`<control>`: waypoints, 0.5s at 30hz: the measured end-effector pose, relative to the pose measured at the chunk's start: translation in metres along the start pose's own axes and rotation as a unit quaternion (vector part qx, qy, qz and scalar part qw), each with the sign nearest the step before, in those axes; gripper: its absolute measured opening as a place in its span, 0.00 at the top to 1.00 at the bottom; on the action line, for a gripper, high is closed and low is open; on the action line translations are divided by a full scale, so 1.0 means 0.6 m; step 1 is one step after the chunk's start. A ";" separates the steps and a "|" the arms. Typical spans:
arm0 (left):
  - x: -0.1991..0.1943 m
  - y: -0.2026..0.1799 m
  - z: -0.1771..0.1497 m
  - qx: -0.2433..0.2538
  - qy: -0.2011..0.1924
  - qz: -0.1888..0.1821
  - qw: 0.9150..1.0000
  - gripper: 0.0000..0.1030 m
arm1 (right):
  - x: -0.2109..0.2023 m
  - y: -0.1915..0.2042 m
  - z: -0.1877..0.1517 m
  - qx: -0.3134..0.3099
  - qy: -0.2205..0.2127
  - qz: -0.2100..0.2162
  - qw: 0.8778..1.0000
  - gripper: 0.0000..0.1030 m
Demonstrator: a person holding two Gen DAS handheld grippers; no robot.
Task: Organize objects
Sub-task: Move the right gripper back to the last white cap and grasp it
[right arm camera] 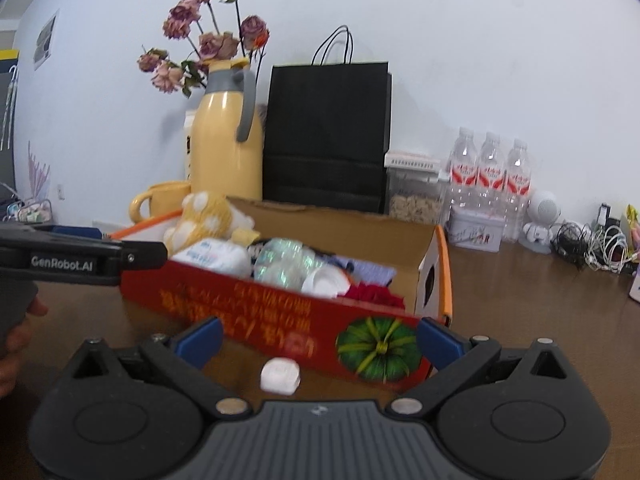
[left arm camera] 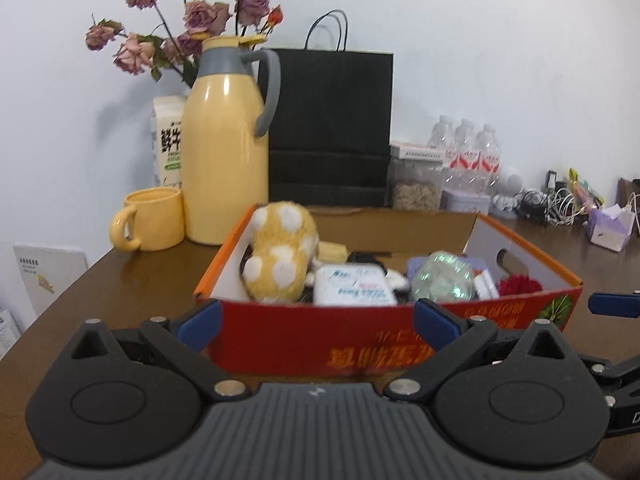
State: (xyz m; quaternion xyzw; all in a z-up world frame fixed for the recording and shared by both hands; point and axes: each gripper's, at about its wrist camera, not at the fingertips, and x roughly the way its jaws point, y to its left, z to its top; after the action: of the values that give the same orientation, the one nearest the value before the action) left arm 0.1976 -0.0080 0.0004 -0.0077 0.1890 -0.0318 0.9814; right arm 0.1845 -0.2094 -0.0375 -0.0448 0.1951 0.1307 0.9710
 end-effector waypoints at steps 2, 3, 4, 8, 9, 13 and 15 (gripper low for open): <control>-0.003 0.005 -0.006 -0.002 0.008 0.006 1.000 0.00 | -0.001 0.004 -0.007 0.000 0.011 0.001 1.000 0.00; -0.004 0.007 -0.009 -0.002 0.011 0.009 1.000 0.00 | -0.001 0.006 -0.011 -0.002 0.017 0.001 1.000 0.00; -0.005 0.010 -0.012 -0.003 0.016 0.010 1.000 0.00 | 0.000 0.008 -0.014 -0.003 0.022 0.001 1.000 0.00; -0.008 0.021 -0.016 -0.010 0.024 0.017 1.000 0.00 | 0.004 0.018 -0.021 -0.007 0.040 0.003 0.999 0.00; -0.008 0.024 -0.017 -0.013 0.026 0.018 0.999 0.00 | 0.007 0.020 -0.022 -0.006 0.045 0.003 0.999 0.00; -0.005 0.029 -0.017 -0.019 0.035 0.023 0.999 0.00 | 0.019 0.021 -0.023 0.006 0.067 0.004 0.998 0.00; -0.003 0.030 -0.018 -0.020 0.039 0.023 0.999 0.00 | 0.028 0.021 -0.023 0.015 0.080 0.003 0.997 0.04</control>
State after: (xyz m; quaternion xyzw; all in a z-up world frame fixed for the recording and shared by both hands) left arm 0.1933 0.0099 -0.0094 -0.0212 0.2282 -0.0055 0.9734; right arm 0.1910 -0.1952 -0.0570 -0.0400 0.2738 0.1268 0.9525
